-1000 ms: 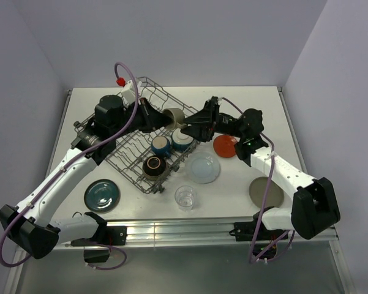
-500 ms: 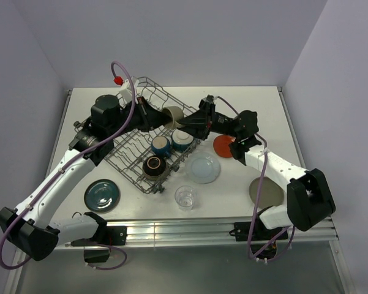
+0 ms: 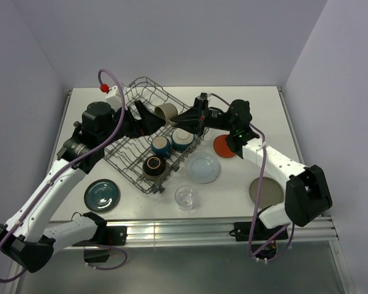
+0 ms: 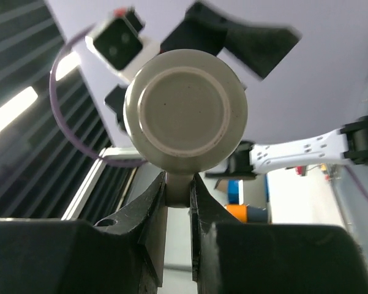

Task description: Load the mixed dishes into the dish rack

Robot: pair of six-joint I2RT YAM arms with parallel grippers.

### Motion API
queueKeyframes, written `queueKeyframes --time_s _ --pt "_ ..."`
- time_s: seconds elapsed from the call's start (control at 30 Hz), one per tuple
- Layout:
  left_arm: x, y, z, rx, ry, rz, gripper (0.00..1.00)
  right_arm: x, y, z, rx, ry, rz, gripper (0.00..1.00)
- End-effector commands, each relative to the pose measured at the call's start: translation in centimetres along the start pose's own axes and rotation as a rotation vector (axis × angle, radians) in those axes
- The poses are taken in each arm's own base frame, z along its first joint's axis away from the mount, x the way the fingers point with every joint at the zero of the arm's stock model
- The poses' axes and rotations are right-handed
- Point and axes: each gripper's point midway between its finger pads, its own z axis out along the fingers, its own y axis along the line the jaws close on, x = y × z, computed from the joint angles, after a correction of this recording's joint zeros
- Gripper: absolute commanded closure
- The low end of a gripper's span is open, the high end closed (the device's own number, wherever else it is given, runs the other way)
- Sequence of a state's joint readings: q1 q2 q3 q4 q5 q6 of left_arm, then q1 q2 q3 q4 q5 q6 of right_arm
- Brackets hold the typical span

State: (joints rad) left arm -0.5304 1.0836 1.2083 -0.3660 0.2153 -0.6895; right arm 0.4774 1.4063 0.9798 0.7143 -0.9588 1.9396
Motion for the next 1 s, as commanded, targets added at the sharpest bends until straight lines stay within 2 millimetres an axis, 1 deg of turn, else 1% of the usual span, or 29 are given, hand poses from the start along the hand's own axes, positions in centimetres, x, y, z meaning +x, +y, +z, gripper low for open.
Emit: queueKeyframes --time_s 0.0,0.03,0.07,0.1,0.13,0.17,0.2,0.23,0.27,0.3,0.33,0.37,0.4,0.43,0.47,0.5,0.53,0.57,0.6,0.63,0.67,0.7,0.77,0.8,0.83,0.9,0.93,0.97 --pt "0.0 3.6 -3.0 -0.199 -0.039 -0.047 0.01 -1.3 0.5 0.7 0.032 -0.045 -0.091 1.0" --pt "0.0 4.8 -3.6 -0.259 -0.058 -0.058 0.01 -1.7 0.1 0.8 0.05 -0.054 -0.097 1.0" --pt "0.4 6.3 -4.4 -0.337 -0.057 -0.07 0.01 -1.9 0.2 1.0 0.064 -0.057 -0.15 1.0" --pt "0.4 6.8 -5.1 -0.37 -0.073 -0.079 0.01 -2.3 -0.6 1.1 0.097 -0.065 -0.133 1.0" --pt "-0.2 8.3 -5.9 -0.458 -0.116 -0.081 0.01 -2.8 -1.3 1.3 0.115 -0.065 -0.163 1.0" --pt "0.5 9.6 -7.2 -0.555 -0.103 -0.117 0.01 -3.0 -1.2 1.6 0.124 -0.071 -0.19 1.0" --pt "0.7 11.2 -7.9 -0.654 -0.105 -0.132 0.01 -3.6 -2.5 1.5 0.189 -0.086 -0.166 1.0" --pt "0.7 12.4 -9.0 -0.749 -0.115 -0.149 0.01 -4.4 -4.0 1.6 0.244 -0.086 -0.246 1.0" --pt "0.5 14.1 -11.2 -0.898 -0.146 -0.168 0.01 -4.5 -4.5 1.8 0.316 -0.091 -0.235 1.0" --pt "0.5 15.2 -11.7 -0.977 -0.139 -0.167 0.01 -5.2 -5.2 1.9 0.372 -0.115 -0.27 1.0" --pt "0.4 15.7 -12.3 -1.024 -0.146 -0.169 0.01 -6.4 -7.3 2.1 0.45 -0.1 -0.374 1.0" --pt "-0.4 15.8 -12.9 -1.059 -0.179 -0.169 0.01 -6.0 -5.7 3.4 0.471 -0.089 -0.462 1.0" --pt "-0.4 16.1 -13.2 -1.087 -0.171 -0.166 0.01 -6.8 -8.0 2.8 0.611 -0.12 -0.456 1.0" --pt "-0.7 16.1 -13.4 -1.091 -0.184 -0.168 0.01 -7.8 -10.1 3.0 0.694 -0.09 -0.535 1.0" --pt "-1.1 15.9 -13.5 -1.088 -0.206 -0.181 0.02 -6.7 -9.9 4.0 0.74 -0.057 -0.576 1.0" --pt "-1.7 15.4 -13.7 -1.057 -0.241 -0.193 0.03 -8.0 -11.6 4.3 0.817 -0.076 -0.606 1.0" --pt "-2.2 15.0 -13.8 -1.035 -0.266 -0.204 0.03 -8.1 -12.3 4.6 0.853 -0.051 -0.666 1.0" --pt "-2.7 14.6 -13.9 -1.01 -0.292 -0.21 0.04 -8.0 -12.1 5.0 0.88 -0.045 -0.696 1.0" --pt "-3.4 14.0 -14.5 -0.983 -0.333 -0.224 0.04 -7.4 -13.0 5.6 0.911 -0.023 -0.725 1.0" --pt "-4.0 13.6 -14.8 -0.96 -0.364 -0.23 0.05 -8.2 -14.5 5.7 0.97 -0.016 -0.763 1.0" --pt "-4.6 13.1 -15.2 -0.946 -0.393 -0.235 0.05 -8.0 -14.8 5.9 0.99 -0.003 -0.779 1.0" --pt "-5.1 12.9 -15.9 -0.942 -0.427 -0.24 0.06 -7.5 -16.3 6.5 1.018 0.03 -0.79 1.0" --pt "-5.8 12.5 -16.7 -0.94 -0.462 -0.246 0.06 -7.2 -17.3 6.9 1.047 0.053 -0.829 1.0" --pt "-6.0 12.4 -17.0 -0.941 -0.472 -0.243 0.06 -6.9 -18.2 7.2 1.061 0.071 -0.839 1.0" --pt "-6.2 12.4 -17.1 -0.943 -0.48 -0.24 0.06 -6.1 -18.8 7.7 1.066 0.1 -0.867 1.0" --pt "-6.2 12.3 -17.3 -0.948 -0.481 -0.245 0.06 -5.7 -19.7 8.2 1.086 0.116 -0.892 1.0" --pt "-6.2 12.2 -17.2 -0.941 -0.478 -0.25 0.06 -5.6 -20.6 8.4 1.102 0.136 -0.898 1.0" --pt "-6.2 12.1 -17.1 -0.926 -0.48 -0.253 0.07 -5.1 -21.1 8.8 1.109 0.148 -0.914 1.0"
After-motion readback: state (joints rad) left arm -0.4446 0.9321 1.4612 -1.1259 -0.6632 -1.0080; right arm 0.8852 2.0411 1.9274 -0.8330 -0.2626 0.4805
